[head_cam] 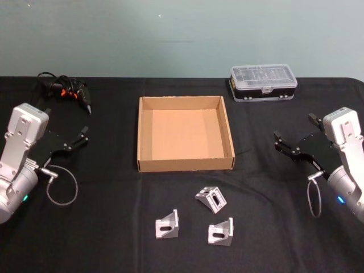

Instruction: Use one hand to pick up the angle iron from the table and place it into the box.

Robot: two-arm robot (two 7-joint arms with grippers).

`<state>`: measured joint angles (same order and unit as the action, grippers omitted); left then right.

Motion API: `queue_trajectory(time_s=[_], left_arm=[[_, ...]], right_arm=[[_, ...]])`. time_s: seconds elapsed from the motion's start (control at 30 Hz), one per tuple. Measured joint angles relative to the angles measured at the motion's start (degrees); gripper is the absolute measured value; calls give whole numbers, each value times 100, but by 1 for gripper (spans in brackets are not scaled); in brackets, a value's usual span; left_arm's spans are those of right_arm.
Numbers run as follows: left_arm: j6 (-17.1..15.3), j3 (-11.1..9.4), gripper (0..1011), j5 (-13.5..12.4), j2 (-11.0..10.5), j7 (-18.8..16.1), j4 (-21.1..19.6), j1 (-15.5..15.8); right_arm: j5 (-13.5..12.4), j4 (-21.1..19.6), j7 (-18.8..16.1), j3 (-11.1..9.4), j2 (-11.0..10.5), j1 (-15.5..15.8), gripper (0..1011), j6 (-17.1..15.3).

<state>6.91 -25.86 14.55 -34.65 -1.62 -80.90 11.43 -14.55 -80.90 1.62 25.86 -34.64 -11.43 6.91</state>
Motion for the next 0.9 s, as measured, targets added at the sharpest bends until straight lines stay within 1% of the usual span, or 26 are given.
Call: queue_trajectory(time_s=[0.9], left_arm=[[0,0,1011,0,0,0,0,0]], right_arm=[[0,0,0,0,0,0,1004,0]])
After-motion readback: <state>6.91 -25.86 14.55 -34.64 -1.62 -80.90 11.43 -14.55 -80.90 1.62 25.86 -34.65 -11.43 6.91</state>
